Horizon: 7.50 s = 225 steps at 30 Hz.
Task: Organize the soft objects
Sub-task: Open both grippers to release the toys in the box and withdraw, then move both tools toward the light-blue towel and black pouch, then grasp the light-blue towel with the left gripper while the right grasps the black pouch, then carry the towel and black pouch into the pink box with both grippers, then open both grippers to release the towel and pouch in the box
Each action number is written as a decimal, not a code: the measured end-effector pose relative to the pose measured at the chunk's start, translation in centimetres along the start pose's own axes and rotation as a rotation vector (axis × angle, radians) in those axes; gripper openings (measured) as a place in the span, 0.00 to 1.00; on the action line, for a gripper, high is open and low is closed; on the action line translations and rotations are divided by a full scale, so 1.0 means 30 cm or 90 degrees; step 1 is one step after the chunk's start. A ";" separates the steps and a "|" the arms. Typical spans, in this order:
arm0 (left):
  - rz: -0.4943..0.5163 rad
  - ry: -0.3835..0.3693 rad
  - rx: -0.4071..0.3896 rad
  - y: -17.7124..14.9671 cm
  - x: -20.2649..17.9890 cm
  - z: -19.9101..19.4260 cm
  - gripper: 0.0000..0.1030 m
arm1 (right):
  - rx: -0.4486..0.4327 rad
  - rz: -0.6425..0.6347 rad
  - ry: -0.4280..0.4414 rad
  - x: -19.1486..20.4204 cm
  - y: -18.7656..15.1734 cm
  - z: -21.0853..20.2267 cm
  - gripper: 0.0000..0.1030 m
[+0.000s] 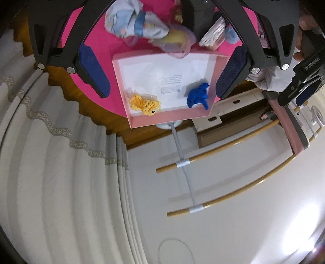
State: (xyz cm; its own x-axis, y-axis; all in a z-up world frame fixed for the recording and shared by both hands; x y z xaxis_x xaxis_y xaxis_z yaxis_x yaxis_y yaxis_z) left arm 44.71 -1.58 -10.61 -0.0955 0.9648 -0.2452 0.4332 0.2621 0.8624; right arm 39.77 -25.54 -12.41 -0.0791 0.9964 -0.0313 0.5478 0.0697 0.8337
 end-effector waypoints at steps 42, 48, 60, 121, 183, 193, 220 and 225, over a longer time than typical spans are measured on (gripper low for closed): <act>0.015 0.028 -0.009 -0.224 0.088 -0.453 1.00 | -0.032 -0.011 -0.029 0.069 -0.235 -0.300 1.00; 0.024 0.042 0.016 -0.282 0.136 -0.396 1.00 | -0.014 -0.028 -0.027 0.095 -0.252 -0.279 1.00; 0.028 0.076 0.139 -0.435 0.238 -0.162 1.00 | 0.077 -0.083 0.010 0.210 -0.366 -0.119 1.00; 0.041 0.003 0.209 -0.510 0.174 0.085 0.35 | 0.152 -0.072 0.113 0.254 -0.511 0.034 0.42; 0.061 -0.035 0.182 -0.056 -0.303 0.528 0.35 | 0.160 -0.040 0.063 -0.047 -0.052 0.490 0.42; 0.060 -0.033 0.192 -0.065 -0.278 0.549 0.36 | 0.175 -0.039 0.062 -0.043 -0.062 0.520 0.42; 0.046 -0.001 0.115 -0.087 -0.156 0.358 0.98 | 0.147 0.000 0.031 -0.084 -0.081 0.417 1.00; 0.052 0.007 0.099 -0.101 -0.129 0.244 0.99 | 0.107 -0.001 0.028 -0.075 -0.066 0.307 1.00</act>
State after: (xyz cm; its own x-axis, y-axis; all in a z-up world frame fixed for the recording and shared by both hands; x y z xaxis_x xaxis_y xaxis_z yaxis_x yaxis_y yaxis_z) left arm 50.33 -6.27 -15.52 -0.0637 0.9831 -0.1717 0.5733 0.1769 0.8000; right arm 46.54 -27.46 -19.08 -0.1154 0.9933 -0.0054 0.6783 0.0828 0.7301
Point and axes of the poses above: each gripper's, at about its wrist camera, not at the fingertips, and z roughly the way its jaws point, x to its left, y to its top, the point moved 9 cm from there along z, roughly the way its jaws point, and after that the axes turned 13 degrees about -z, right-handed, at the moved point
